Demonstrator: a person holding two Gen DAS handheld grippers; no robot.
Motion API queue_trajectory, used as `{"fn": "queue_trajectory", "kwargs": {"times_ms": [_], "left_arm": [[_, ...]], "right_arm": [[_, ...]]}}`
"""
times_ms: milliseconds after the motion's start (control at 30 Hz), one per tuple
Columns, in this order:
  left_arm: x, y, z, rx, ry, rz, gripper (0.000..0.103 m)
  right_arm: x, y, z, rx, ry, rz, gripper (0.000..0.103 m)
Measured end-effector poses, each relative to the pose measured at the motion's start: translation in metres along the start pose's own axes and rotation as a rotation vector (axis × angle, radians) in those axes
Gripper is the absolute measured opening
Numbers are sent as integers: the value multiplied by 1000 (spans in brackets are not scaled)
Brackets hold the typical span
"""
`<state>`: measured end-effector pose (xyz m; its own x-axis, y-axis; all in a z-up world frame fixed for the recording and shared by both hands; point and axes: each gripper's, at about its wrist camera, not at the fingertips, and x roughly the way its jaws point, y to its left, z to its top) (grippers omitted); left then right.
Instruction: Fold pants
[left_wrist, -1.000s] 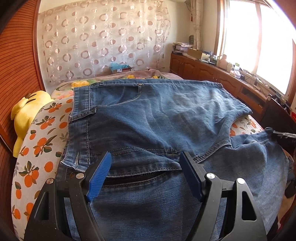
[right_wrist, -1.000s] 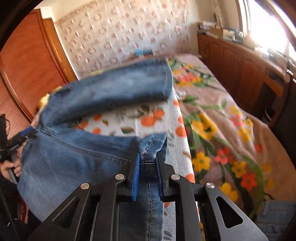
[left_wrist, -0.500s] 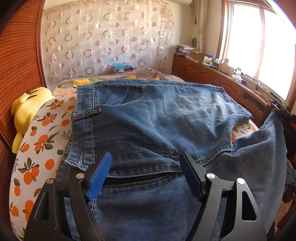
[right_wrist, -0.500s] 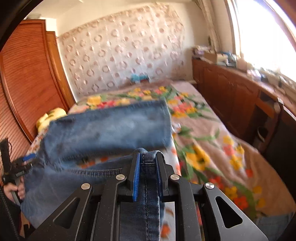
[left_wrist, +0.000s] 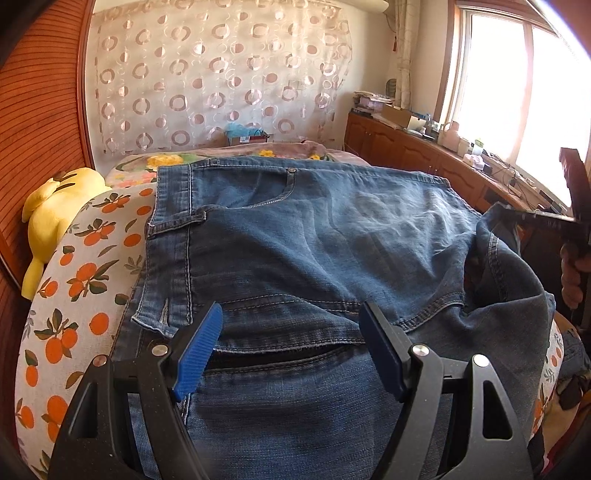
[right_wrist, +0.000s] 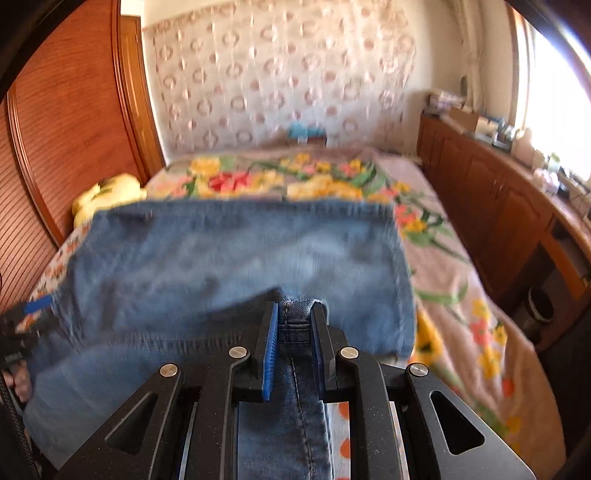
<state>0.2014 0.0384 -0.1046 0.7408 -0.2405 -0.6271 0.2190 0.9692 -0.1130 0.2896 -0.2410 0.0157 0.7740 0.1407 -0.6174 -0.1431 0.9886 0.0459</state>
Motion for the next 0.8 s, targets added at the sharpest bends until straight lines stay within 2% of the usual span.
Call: {"fn": "queue_trajectory", "kwargs": {"times_ms": [100, 233, 333, 467, 567, 800], "left_arm": [[1, 0, 0, 0, -2, -2, 77], [1, 0, 0, 1, -3, 1, 77], [0, 0, 0, 3, -3, 2, 77], [0, 0, 0, 3, -1, 3, 77], [0, 1, 0, 2, 1, 5, 77], [0, 2, 0, 2, 4, 5, 77]], "right_arm": [[-11, -7, -7, 5, 12, 0, 29], [-54, -25, -26, 21, -38, 22, 49], [-78, -35, -52, 31, -31, 18, 52], [-76, -40, -94, 71, 35, 43, 52], [-71, -37, -105, 94, 70, 64, 52], [-64, -40, -106, 173, 68, 138, 52]]}}
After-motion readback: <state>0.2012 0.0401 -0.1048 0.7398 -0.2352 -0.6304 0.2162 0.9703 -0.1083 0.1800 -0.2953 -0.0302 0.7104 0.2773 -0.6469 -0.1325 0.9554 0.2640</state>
